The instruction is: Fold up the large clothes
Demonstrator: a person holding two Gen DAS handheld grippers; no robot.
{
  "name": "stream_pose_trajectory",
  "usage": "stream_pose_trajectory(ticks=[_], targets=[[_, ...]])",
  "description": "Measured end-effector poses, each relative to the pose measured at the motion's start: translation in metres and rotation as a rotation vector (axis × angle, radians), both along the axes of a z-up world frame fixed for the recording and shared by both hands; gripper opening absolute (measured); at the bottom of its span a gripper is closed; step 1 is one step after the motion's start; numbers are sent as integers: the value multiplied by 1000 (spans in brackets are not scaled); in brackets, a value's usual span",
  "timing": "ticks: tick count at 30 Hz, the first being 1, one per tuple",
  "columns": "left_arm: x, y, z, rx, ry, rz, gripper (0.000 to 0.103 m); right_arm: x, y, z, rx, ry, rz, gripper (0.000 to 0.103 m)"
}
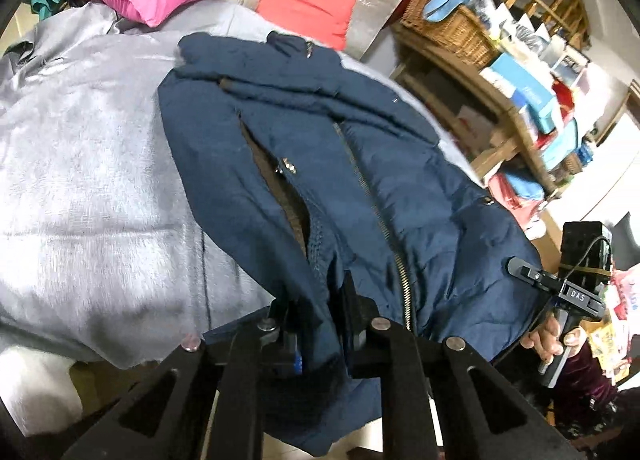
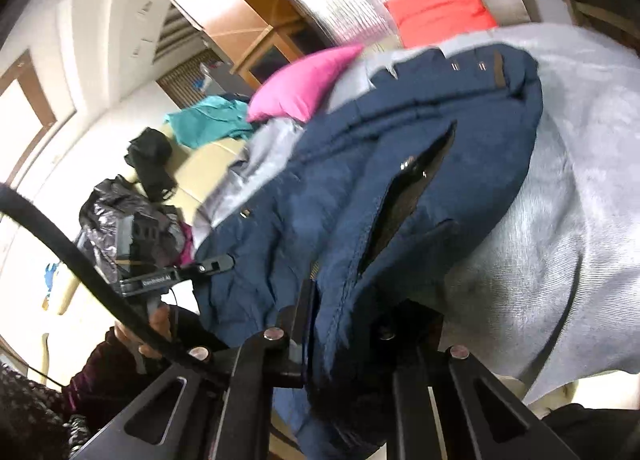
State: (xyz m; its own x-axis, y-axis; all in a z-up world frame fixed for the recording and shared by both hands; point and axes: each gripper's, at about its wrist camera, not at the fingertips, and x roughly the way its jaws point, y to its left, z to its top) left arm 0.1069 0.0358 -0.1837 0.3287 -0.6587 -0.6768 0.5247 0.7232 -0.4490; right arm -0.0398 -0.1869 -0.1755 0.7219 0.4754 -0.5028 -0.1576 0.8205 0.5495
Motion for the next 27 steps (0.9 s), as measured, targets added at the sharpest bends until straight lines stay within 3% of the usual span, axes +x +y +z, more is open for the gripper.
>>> stream_pose_trajectory(ticks=[3, 6, 12, 19, 24, 27], targets=[[-14, 11, 8, -26, -2, -6, 15, -21, 2, 16, -5, -36, 24, 14], [-21, 28, 20, -104, 16, -1, 15, -39, -12, 28, 23, -70, 34, 14], [14, 43, 53, -260, 39, 46, 15, -31, -51, 68, 129, -200, -44, 13], [96, 16, 98, -311, -30, 160, 15, 48, -91, 98, 182, -282, -169, 13], [148, -15, 84, -242, -68, 267, 15, 126, -115, 84, 206, -224, -273, 13], [180, -31, 63, -207, -46, 313, 15, 161, -130, 64, 224, -145, -327, 13]])
